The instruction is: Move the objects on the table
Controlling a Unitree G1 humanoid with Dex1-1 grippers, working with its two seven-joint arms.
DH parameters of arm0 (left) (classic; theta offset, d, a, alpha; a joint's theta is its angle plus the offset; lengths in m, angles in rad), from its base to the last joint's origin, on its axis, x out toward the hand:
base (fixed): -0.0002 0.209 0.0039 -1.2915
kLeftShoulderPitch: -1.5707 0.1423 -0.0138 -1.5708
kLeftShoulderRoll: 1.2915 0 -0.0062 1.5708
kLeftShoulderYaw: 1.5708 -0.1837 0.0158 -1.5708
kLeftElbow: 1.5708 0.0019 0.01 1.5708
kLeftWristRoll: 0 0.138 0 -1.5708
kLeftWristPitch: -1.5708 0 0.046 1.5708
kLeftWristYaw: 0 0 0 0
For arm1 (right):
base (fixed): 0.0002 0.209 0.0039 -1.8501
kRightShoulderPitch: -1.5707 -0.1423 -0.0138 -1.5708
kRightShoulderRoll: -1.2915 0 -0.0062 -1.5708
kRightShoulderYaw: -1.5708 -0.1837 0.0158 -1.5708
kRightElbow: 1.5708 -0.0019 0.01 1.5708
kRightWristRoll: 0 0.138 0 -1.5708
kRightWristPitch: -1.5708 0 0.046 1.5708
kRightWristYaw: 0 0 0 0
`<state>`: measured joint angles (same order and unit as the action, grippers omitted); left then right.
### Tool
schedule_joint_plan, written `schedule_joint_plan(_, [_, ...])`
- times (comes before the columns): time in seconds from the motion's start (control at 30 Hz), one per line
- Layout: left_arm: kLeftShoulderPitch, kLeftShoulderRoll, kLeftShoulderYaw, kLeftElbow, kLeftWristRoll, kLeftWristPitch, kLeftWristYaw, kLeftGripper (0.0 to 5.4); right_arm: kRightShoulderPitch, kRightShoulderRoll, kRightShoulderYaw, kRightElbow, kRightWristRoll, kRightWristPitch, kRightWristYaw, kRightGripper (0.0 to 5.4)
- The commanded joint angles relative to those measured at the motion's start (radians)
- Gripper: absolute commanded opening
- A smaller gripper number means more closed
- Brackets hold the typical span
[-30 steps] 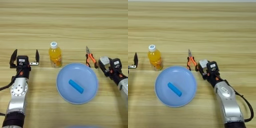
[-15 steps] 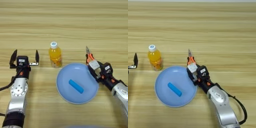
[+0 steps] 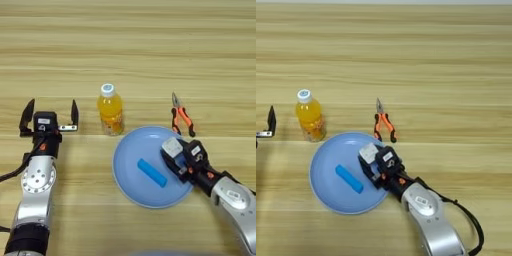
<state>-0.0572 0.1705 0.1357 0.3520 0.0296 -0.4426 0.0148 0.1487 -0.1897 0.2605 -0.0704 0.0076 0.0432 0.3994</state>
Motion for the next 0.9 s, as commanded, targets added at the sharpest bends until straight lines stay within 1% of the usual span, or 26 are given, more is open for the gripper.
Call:
schedule_joint_plan(0.03, [-0.001,-0.001,-0.002,-0.008,0.002,0.014,0.001,5.4,-0.003,-0.001,0.01,0.027,-0.012,0.007,-0.001,2.46])
schedule_joint_plan(0.33, [-0.001,-0.002,-0.002,-0.008,0.003,0.014,0.002,5.4,-0.004,-0.001,0.022,0.049,-0.015,0.011,0.002,2.46])
schedule_joint_plan(0.43, [-0.001,-0.002,-0.002,-0.008,0.003,0.014,0.002,5.4,-0.001,0.0,0.026,0.044,-0.014,0.006,0.005,3.04])
schedule_joint_plan(0.57, [-0.001,-0.002,-0.002,-0.007,0.002,0.014,0.001,5.4,0.001,0.002,0.023,0.031,-0.006,-0.004,0.005,3.53])
schedule_joint_plan(0.67, [-0.001,-0.002,-0.002,-0.006,0.002,0.013,0.001,5.4,0.003,0.005,0.019,0.024,0.0,-0.017,0.005,3.99])
schedule_joint_plan(0.83, [-0.001,-0.001,-0.002,-0.004,0.003,0.012,0.001,5.4,0.006,0.015,0.001,-0.003,0.026,-0.059,0.004,4.53])
schedule_joint_plan(0.9, [-0.001,-0.002,-0.002,-0.004,0.003,0.012,0.001,5.4,0.009,0.019,-0.003,-0.017,0.041,-0.079,0.009,4.85])
